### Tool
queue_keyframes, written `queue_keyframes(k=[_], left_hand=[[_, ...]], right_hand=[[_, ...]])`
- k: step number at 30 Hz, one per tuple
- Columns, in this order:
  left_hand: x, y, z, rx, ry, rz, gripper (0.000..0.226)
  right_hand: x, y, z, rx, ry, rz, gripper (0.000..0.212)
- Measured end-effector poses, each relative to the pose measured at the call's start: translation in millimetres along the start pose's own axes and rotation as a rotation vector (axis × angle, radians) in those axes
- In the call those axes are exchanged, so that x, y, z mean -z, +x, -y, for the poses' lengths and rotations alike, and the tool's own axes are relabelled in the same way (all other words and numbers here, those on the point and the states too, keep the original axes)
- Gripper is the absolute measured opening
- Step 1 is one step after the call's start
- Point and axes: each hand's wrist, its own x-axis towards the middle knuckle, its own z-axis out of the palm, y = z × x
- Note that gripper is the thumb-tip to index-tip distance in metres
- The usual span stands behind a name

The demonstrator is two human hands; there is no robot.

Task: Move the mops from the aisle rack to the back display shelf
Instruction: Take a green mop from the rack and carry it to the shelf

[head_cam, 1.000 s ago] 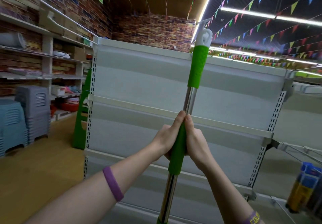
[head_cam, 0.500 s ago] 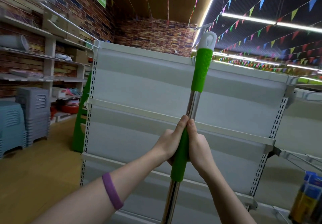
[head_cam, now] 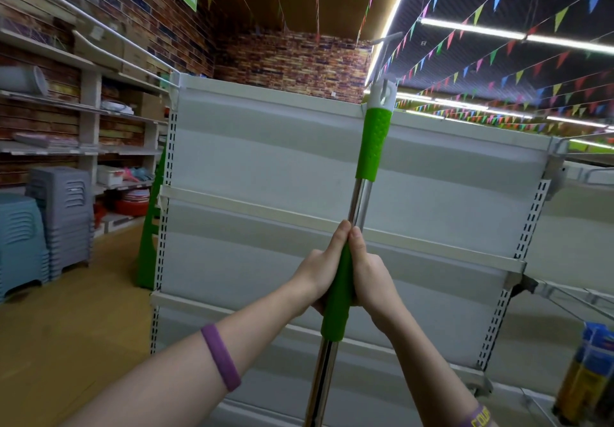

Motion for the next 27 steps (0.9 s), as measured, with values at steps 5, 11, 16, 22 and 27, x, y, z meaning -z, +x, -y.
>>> queue_keyframes(k=[5,11,16,22,27], left_hand=[[-2,17,-2,0.073,-0.026,-0.020,0.109],[-5,50,0,0.131,-0.075,-0.021,0.109],[-9,71,7,0.128,-0.081,-0.045,0.104],[-9,85,11,0.119,-0.103,-0.007,0.098],[-9,91,13,0.119,-0.118,0.058,0.105]], right_hand=[[-3,20,-6,-0.050,0.006,0.001,0.101],[-7,50,-14,-0.102,0.007,-0.028,0.096],[-9,65,-21,-0.126,0.037,-0.038,0.092],[-14,79,-32,-0.121,0.050,-0.057,0.103],[-7,77,-27,-0.137,0.075,-0.006,0.082]])
